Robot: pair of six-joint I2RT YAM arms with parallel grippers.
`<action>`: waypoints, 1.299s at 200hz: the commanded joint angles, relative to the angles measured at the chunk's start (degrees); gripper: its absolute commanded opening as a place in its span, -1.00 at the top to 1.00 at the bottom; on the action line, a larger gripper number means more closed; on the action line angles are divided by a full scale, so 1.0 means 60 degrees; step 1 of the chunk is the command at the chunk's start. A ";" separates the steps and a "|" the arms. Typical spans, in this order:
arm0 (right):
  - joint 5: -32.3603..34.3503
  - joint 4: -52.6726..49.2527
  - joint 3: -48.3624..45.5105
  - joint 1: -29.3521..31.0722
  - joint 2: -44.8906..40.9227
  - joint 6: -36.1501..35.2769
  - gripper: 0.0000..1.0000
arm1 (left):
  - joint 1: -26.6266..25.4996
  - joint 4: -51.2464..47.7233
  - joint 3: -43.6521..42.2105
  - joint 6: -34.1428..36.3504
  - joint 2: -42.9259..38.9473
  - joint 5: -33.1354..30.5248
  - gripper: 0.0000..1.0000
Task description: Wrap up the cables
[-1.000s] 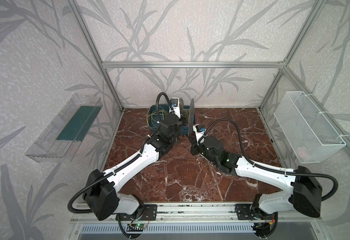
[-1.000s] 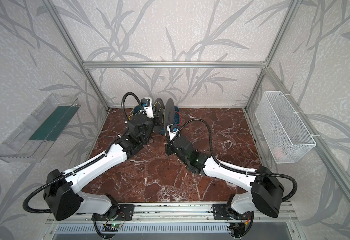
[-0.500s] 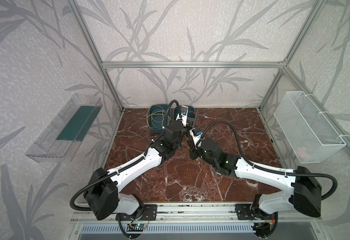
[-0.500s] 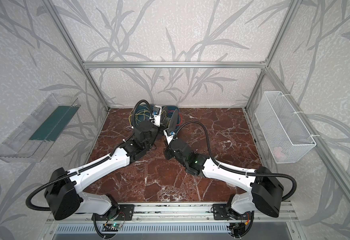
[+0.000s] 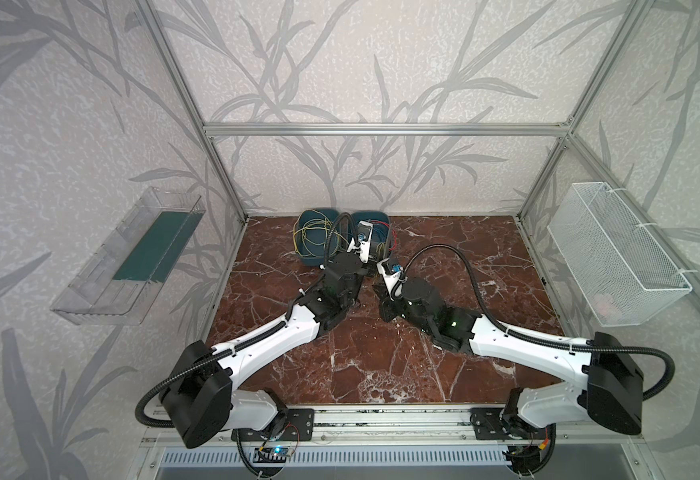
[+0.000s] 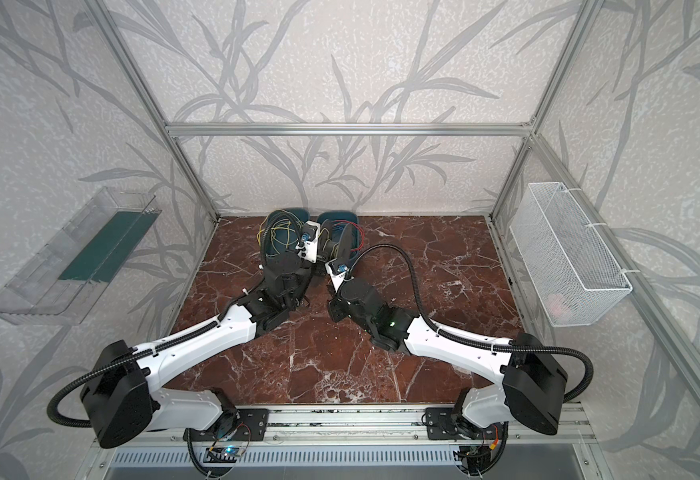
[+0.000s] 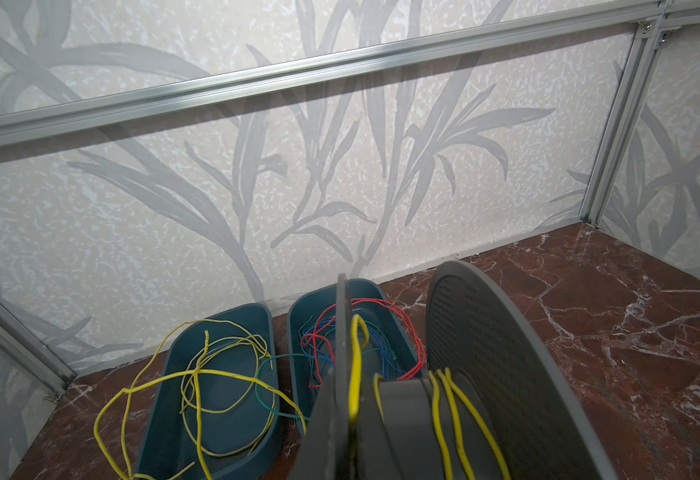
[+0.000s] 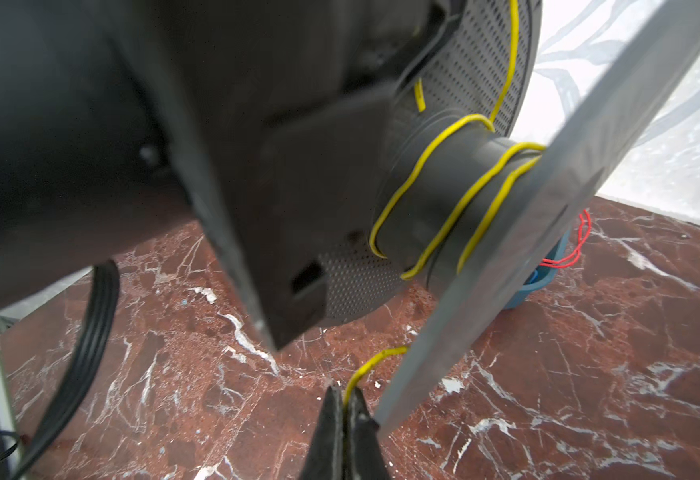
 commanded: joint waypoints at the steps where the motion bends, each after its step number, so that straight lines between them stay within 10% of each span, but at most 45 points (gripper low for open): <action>1: -0.0742 0.0960 0.0378 -0.0183 -0.0553 0.0204 1.00 | -0.0175 0.0316 -0.0675 0.0930 -0.0323 0.0621 1.00; 182: -0.1021 0.0303 -0.0053 -0.0286 -0.0416 0.0594 1.00 | -0.1040 0.0787 -0.1492 0.1238 -0.1032 0.0506 1.00; 260: -0.1543 0.0833 -0.1100 -0.0241 -0.0050 0.1043 0.99 | -0.1198 0.3898 -0.3204 0.0883 -0.1010 0.1593 1.00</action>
